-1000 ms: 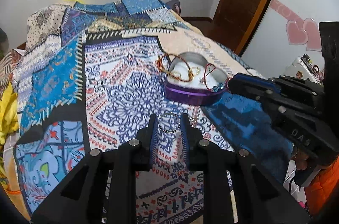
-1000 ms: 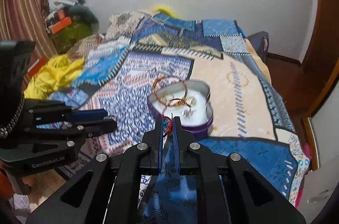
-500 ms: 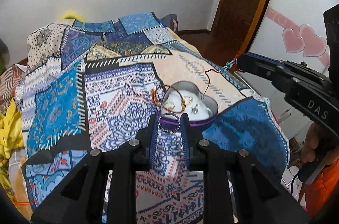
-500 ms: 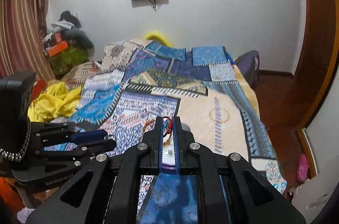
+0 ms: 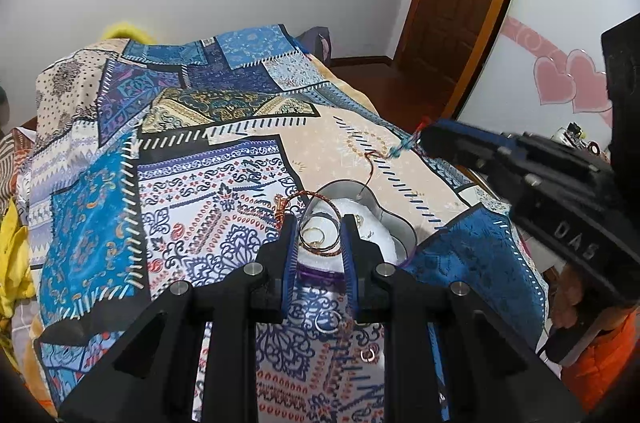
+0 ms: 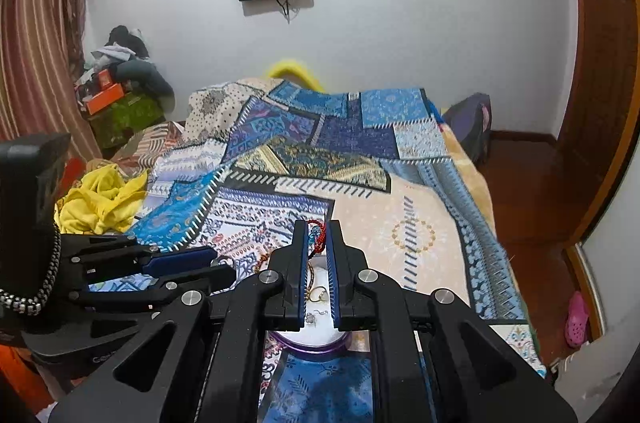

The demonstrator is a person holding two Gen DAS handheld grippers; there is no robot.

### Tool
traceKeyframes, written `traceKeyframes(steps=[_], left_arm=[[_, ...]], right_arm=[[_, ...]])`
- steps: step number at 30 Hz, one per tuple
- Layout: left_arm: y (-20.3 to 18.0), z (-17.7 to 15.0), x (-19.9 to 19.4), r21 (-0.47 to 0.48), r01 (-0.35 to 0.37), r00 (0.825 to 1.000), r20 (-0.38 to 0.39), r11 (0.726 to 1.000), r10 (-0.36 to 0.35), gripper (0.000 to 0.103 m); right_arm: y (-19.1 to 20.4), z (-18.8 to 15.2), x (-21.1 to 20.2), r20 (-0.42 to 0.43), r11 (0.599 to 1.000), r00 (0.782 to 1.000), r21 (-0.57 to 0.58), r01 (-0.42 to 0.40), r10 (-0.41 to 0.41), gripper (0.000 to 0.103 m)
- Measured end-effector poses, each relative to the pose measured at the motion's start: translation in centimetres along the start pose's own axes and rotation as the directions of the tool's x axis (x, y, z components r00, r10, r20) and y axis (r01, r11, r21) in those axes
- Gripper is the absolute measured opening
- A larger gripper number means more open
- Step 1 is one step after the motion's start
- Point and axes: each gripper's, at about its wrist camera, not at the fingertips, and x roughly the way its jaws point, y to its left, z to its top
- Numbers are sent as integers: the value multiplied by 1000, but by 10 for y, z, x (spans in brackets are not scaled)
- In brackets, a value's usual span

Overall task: Organize jewelry
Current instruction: 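Carry the red bracelet and silver ring over the tin with both tools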

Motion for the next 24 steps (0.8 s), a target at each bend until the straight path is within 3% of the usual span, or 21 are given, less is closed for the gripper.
traceKeyframes(steps=[12, 24], left_arm=[[-1, 1, 40, 5, 18, 997, -79, 1000, -18, 20], [-5, 1, 50, 13, 31, 993, -110, 999, -30, 20]], right_arm=[[-13, -31, 31, -135, 999, 990, 25, -34, 37, 8], [-15, -40, 36, -195, 999, 980, -3, -46, 45, 8]])
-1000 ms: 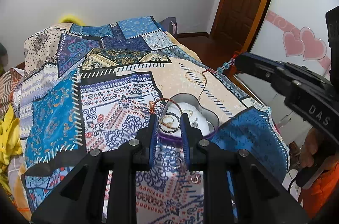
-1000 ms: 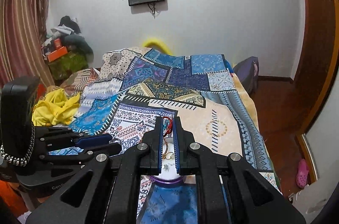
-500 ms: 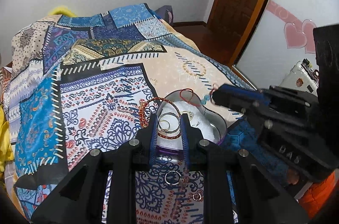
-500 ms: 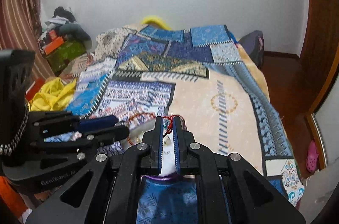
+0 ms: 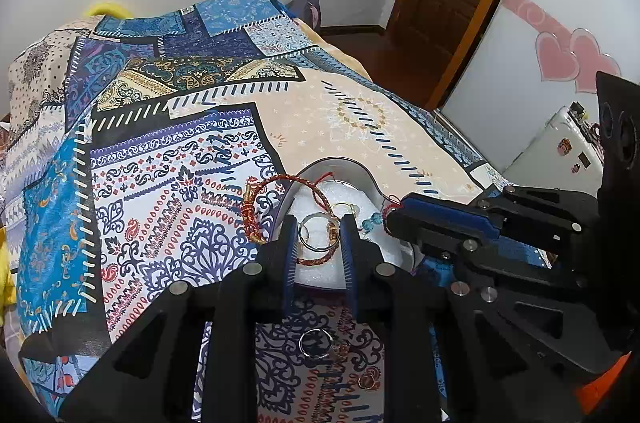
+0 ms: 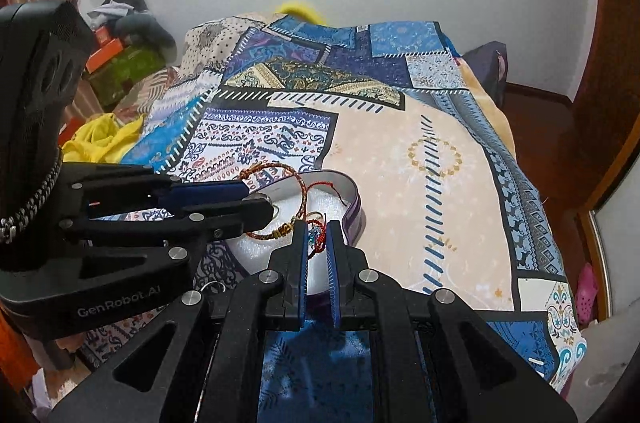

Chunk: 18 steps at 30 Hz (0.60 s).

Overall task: Organize jewelry
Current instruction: 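Carry the red bracelet and silver ring over the tin with both tools, then open the right tool to drop the red bracelet in while the left drops its ring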

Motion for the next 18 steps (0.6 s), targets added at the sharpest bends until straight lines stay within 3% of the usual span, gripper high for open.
traceKeyframes(steps=[12, 18], left_arm=[[-2, 1, -17, -1, -6, 1000, 29, 1000, 6, 20], [-3, 0, -35, 5, -27, 998, 61, 1000, 27, 20]], right_arm=[[2, 1, 0, -28, 1000, 1000, -2, -12, 12, 9], [4, 2, -11, -6, 1000, 1000, 4, 2, -2, 23]])
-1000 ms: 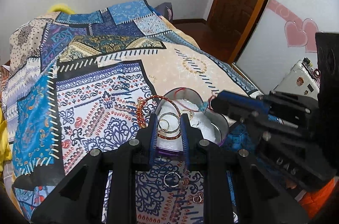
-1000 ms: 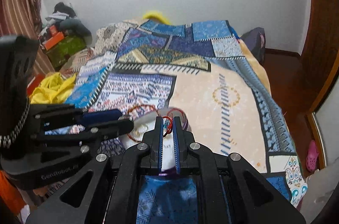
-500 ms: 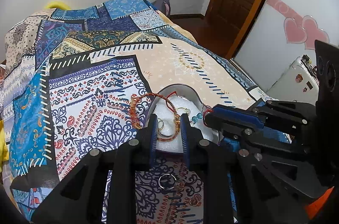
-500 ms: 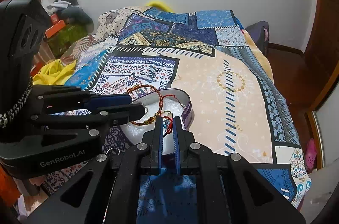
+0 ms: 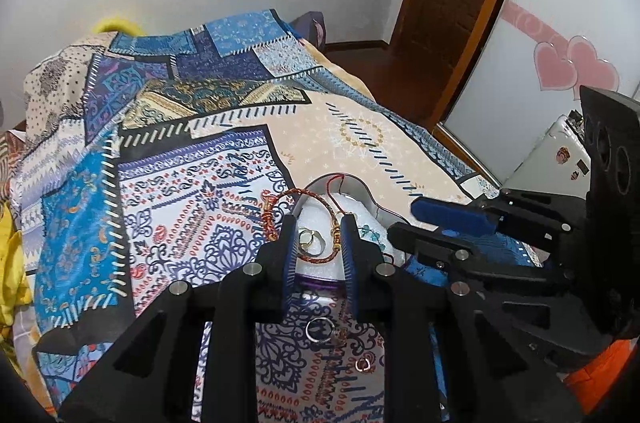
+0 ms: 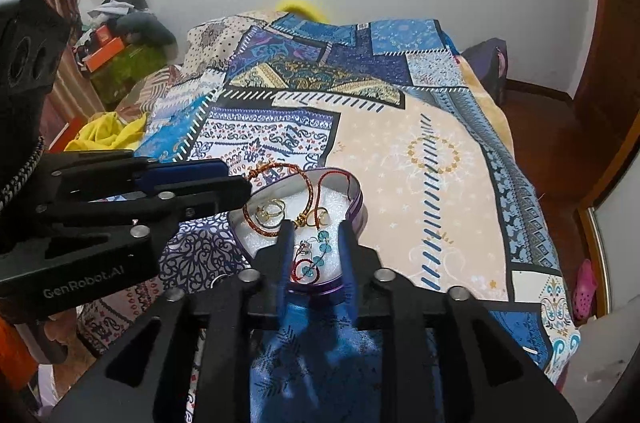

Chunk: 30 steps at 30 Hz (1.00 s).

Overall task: Organize jewelry
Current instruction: 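Open the right tool to drop the red bracelet in while the left drops its ring, then grasp a small ring with the right tool while the left grasps a stone-set silver ring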

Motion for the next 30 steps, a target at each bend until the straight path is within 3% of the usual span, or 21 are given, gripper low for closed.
traceKeyframes(steps=[9, 15, 30], left_arm=[[3, -10, -32, -5, -24, 999, 30, 1000, 24, 27], [4, -25, -45, -8, -33, 999, 25, 999, 33, 29], [16, -71, -51, 2, -74, 996, -48, 997, 74, 29]], right_arm=[[9, 1, -19, 39, 1000, 999, -7, 14, -14, 24], [17, -4, -25, 51, 1000, 999, -8, 13, -13, 33], [44, -39, 3, -69, 999, 998, -27, -17, 15, 33]])
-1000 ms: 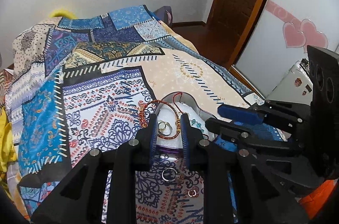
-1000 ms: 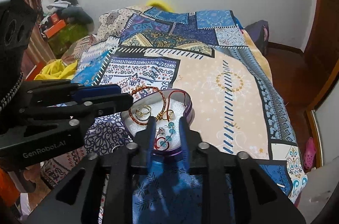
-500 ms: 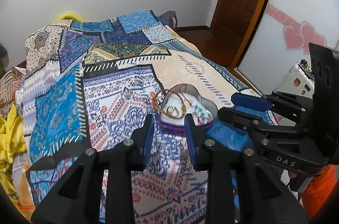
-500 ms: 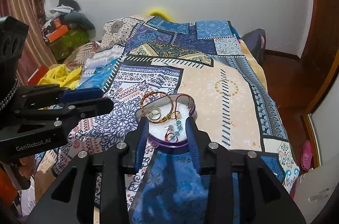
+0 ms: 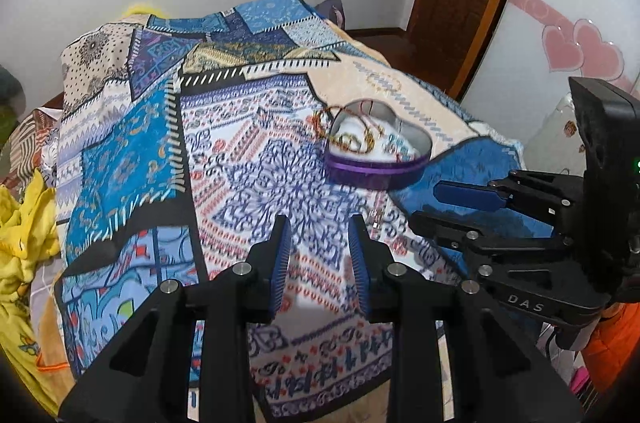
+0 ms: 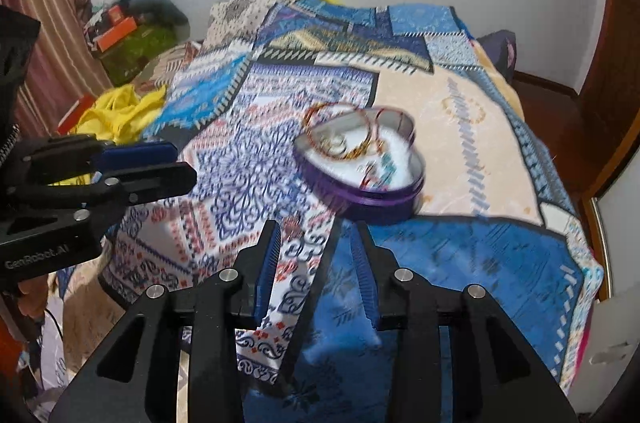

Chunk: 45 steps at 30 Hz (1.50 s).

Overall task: Organize jewelry
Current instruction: 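Grasp a small ring with the right tool while the left grasps a stone-set silver ring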

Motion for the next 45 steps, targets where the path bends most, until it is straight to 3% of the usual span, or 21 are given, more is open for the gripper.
traceKeyframes(steps=[8, 12, 16, 23, 25, 27, 36, 45], left_arm=[[4, -17, 9, -19, 23, 999, -48, 1000, -24, 29], [2, -19, 12, -14, 30, 998, -58, 999, -31, 29], [-1, -19, 15, -17, 38, 997, -65, 999, -39, 29], [-7, -14, 24, 1, 46, 995, -85, 999, -45, 30], [-9, -11, 28, 1, 48, 995, -90, 999, -48, 40], [-12, -8, 33, 4, 46, 995, -92, 999, -45, 42], [-23, 3, 66, 22, 63, 987, -151, 998, -59, 42], [-33, 6, 78, 53, 57, 989, -137, 997, -50, 43]], right_arm=[[17, -19, 18, -58, 999, 998, -51, -13, 10, 33], [23, -25, 17, -41, 995, 999, -97, 18, -23, 32], [19, -25, 18, -42, 995, 999, -95, 8, -12, 10], [11, -27, 12, -25, 998, 999, -54, -21, 20, 10], [6, -27, 8, -14, 999, 1000, -35, -23, 22, 10], [0, -26, 5, -1, 1000, 1000, -19, -15, 15, 10], [-30, -18, -13, 63, 999, 998, 48, 7, -10, 10], [-42, -16, -14, 82, 997, 996, 76, 10, -16, 10]])
